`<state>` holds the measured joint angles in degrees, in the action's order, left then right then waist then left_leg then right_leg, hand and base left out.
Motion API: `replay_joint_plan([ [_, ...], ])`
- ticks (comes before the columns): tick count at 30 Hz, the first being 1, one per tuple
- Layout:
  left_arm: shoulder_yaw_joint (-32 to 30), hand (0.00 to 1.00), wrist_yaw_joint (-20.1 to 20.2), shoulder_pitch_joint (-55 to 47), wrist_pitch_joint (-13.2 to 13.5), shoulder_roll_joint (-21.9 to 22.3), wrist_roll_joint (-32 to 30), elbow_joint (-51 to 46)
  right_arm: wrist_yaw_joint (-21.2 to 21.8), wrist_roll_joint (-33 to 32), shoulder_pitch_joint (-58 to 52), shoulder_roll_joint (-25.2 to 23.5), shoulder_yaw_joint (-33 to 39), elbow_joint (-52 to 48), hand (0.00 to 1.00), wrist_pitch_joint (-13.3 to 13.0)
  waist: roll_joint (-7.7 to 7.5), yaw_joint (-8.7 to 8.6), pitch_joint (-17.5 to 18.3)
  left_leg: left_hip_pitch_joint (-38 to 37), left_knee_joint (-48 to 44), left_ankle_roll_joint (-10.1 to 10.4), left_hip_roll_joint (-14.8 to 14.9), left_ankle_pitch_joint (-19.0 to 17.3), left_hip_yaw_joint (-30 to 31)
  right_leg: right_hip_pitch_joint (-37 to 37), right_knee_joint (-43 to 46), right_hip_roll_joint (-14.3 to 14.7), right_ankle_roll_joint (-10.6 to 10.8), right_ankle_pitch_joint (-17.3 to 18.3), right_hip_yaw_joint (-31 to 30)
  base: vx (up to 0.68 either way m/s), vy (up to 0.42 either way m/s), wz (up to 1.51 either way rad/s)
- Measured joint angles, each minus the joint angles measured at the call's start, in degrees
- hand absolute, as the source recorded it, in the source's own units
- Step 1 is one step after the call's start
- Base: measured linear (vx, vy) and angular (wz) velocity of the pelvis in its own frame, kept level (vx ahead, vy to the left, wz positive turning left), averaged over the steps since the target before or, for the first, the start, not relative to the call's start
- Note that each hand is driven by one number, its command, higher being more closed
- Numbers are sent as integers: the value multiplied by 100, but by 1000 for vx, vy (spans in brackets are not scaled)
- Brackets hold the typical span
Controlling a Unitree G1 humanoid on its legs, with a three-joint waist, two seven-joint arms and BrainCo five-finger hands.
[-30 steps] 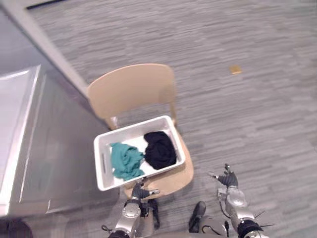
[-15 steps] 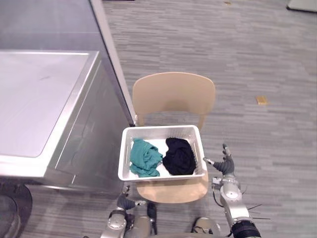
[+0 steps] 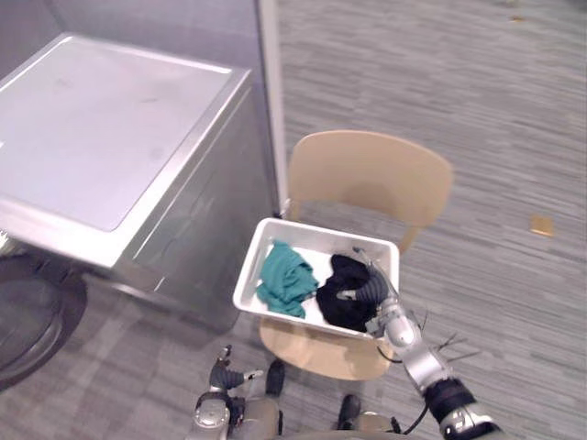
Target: Pick up the laundry basket with both hands and put the clothes into the washing machine.
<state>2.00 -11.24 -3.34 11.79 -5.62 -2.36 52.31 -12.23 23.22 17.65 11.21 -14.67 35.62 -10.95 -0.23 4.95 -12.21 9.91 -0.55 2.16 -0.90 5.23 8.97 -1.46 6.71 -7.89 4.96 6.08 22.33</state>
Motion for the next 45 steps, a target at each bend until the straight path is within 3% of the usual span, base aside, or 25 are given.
replay_joint_plan([
  [2, -166, 0, -13, 104, 49, -32, 61, -55, -15, 37, 678, 125, -15, 460, 0, 4, 100, 228, -298, 248, -4, 36, 5, 132, 212, -145, 27, -12, -24, -28, 172, -112, 10, 51],
  [6, -273, 0, -38, 228, 66, -49, 122, -5, -43, 45, 1803, 309, -356, 1270, 0, 15, 249, 518, -740, 651, 20, 43, -3, 281, 376, -569, 233, -23, -43, -49, 272, -118, 28, 25],
  [10, -283, 0, -93, 255, 94, -42, 285, -2, -160, 52, 2539, 513, -594, 1792, 0, 35, 293, 581, -997, 925, 118, 58, -24, 454, 495, -899, 377, -44, -46, -47, 281, -75, 20, 15],
  [13, -256, 0, -141, 438, 131, 12, 399, -1, -244, 57, 3096, 850, -681, 2251, 0, 115, 421, 698, -1201, 1054, 366, 91, 13, 653, 608, -1146, 460, -65, -51, -44, 306, -65, -7, 8],
  [19, 42, 0, -179, 946, 232, 36, 510, -16, -265, 42, 3590, 1244, -839, 2958, 0, 268, 568, 860, -1305, 1467, 585, 194, 78, 918, 899, -1654, 665, -35, -119, 10, 459, -23, -61, 15],
  [22, 324, 0, -265, 1228, 276, 40, 514, -130, -266, -113, 3713, 1355, -830, 3111, 0, 358, 677, 861, -1359, 1628, 585, 218, 74, 972, 1131, -1795, 856, -44, -158, 160, 604, 7, -82, 28],
  [23, 339, 0, -281, 1280, 302, 36, 515, -127, -267, -212, 3742, 1377, -828, 3110, 100, 361, 680, 863, -1361, 1673, 585, 245, 77, 991, 1155, -1854, 924, -50, -161, 203, 604, -5, -121, 20],
  [31, 408, 0, -382, 1357, 314, 34, 642, -125, -333, -934, 3868, 1395, -647, 3022, 100, 347, 679, 840, -1364, 1717, 583, 272, 103, 1012, 1148, -2080, 1326, -117, -223, 453, 533, -6, -90, 0],
  [40, 194, 0, -374, 1356, 249, 25, 629, -122, -350, -1450, 3443, 1393, -28, 1589, 100, 290, 619, 666, -1408, 1314, 594, 275, 126, 1006, 973, -1800, 1312, -111, -220, 450, 289, -31, -43, -10],
  [43, 171, 0, -367, 1343, 185, 18, 619, -96, -386, -1991, 3021, 1231, 413, 823, 100, 172, 598, 560, -1398, 1171, 598, 283, 144, 996, 963, -1644, 1286, -90, -214, 446, 284, -45, -43, -2],
  [45, 48, 0, -311, 1338, 143, 17, 606, -52, -343, -2751, 2685, 887, 762, 436, 100, -2, 540, 501, -1364, 1086, 599, 292, 167, 988, 947, -1544, 1239, -61, -208, 439, 275, -27, -57, -4],
])
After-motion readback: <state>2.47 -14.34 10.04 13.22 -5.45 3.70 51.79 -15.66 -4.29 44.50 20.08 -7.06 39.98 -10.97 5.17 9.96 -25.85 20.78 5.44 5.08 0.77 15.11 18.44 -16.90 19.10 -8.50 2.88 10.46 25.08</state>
